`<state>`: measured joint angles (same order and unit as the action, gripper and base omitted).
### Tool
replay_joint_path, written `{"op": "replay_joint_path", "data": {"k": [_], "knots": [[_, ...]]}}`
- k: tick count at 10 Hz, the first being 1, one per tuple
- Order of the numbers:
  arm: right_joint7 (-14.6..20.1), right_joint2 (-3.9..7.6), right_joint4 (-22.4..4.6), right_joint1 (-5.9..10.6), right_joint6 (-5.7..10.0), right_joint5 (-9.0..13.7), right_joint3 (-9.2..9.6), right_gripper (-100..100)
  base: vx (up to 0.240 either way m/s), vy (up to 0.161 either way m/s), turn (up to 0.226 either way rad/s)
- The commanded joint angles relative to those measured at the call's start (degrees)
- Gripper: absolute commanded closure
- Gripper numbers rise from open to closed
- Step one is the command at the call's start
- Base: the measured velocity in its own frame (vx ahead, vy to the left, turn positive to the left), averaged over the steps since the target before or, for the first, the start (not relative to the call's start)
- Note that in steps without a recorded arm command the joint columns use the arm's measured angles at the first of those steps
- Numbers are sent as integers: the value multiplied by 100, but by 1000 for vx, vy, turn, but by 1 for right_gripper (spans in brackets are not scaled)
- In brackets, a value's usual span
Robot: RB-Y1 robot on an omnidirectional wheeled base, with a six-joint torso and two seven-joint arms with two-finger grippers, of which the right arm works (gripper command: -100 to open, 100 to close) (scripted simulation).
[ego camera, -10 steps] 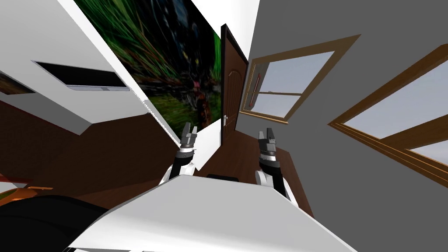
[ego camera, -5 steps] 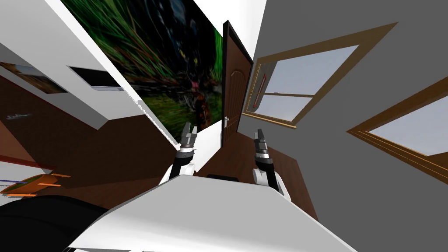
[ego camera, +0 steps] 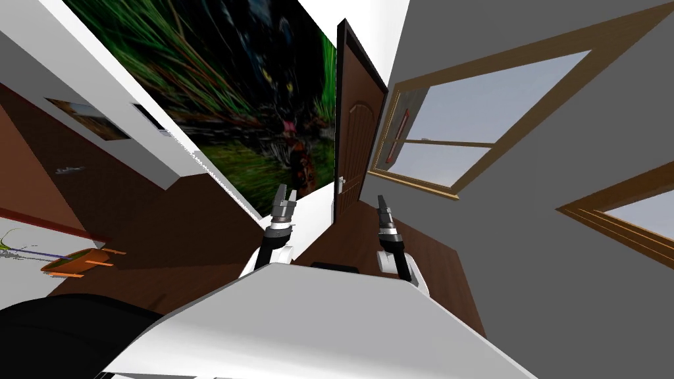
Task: Pull the door open
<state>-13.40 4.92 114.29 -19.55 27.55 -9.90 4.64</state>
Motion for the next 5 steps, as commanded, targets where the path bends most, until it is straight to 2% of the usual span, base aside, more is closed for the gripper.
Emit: {"op": "replay_joint_path", "data": {"k": [1,5], "knots": [[-182,28,-206,106,-23,-110,23,-100,98,-113,170],[-518,58,-620,336,-70,-333,77,-100,85,-95,102]]}}
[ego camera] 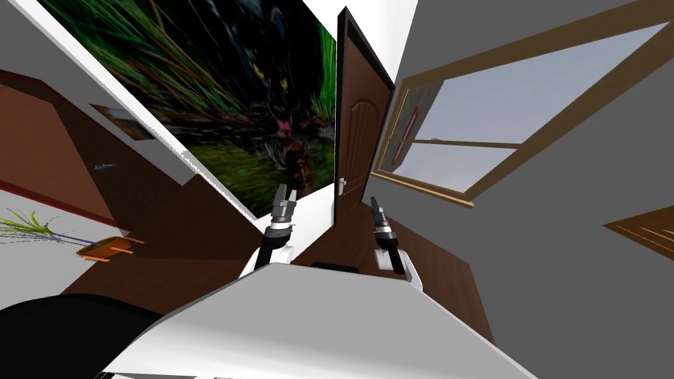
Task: Pull the door open
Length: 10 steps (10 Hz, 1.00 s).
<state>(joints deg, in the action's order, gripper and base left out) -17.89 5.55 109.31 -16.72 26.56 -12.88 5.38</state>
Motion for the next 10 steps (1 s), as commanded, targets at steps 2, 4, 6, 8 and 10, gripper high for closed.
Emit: {"op": "replay_joint_path", "data": {"k": [2,4,6,8,10], "knots": [[-242,6,-334,171,5,-149,30,-100,79,-79,119],[-415,16,-547,289,-19,-264,58,-100,86,-92,98],[-589,25,-761,408,-44,-379,86,-100,76,-89,125],[-762,30,-974,527,-68,-493,113,-100,68,-88,119],[-935,34,-1187,645,-92,-608,141,-100,70,-88,110]]}}
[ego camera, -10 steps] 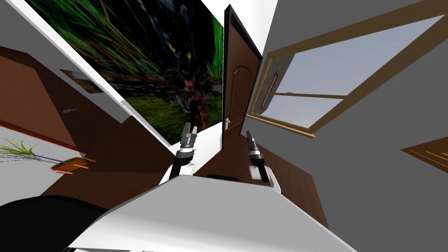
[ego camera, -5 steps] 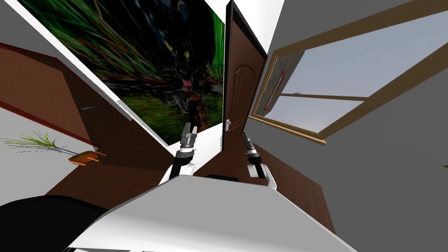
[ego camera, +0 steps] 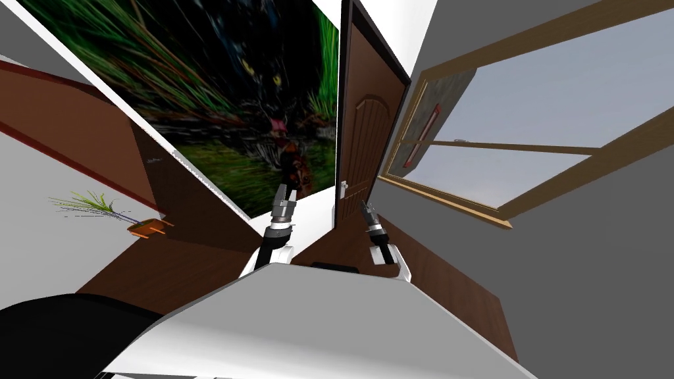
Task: Pull the door open
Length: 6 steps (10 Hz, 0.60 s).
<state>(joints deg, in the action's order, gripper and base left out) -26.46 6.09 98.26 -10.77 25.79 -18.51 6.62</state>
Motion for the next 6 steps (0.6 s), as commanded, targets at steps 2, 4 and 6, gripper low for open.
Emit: {"op": "replay_joint_path", "data": {"k": [2,4,6], "knots": [[-252,-16,-294,168,-39,-160,45,-100,76,-84,114],[-420,-16,-501,284,-63,-271,72,-100,71,-99,110],[-588,-17,-708,399,-86,-382,99,-100,66,-94,114]]}}
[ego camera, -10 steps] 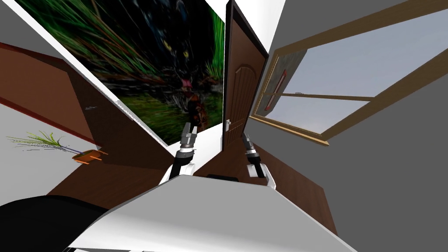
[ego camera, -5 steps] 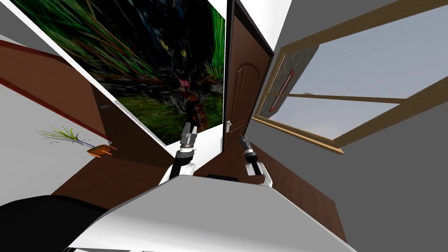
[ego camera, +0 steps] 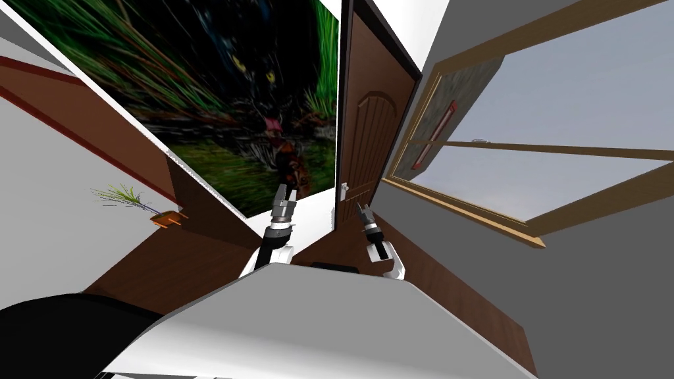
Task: Pull the door open
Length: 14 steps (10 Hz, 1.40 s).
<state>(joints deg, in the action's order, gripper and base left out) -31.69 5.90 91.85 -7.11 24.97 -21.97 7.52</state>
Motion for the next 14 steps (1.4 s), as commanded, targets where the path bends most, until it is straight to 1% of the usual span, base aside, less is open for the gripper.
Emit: {"op": "replay_joint_path", "data": {"k": [1,10,11,12,13,14], "knots": [[-149,1,-170,90,-16,-91,22,-100,56,-82,99],[-844,-24,-1024,565,-113,-551,133,-100,65,-87,103],[-987,-33,-1200,663,-133,-646,156,-100,92,-116,159],[-1057,-37,-1287,711,-143,-692,167,-100,86,-139,143],[-1181,-47,-1438,796,-161,-774,187,-100,111,-151,136],[-1242,-52,-1514,838,-169,-815,196,-100,89,-125,99]]}}
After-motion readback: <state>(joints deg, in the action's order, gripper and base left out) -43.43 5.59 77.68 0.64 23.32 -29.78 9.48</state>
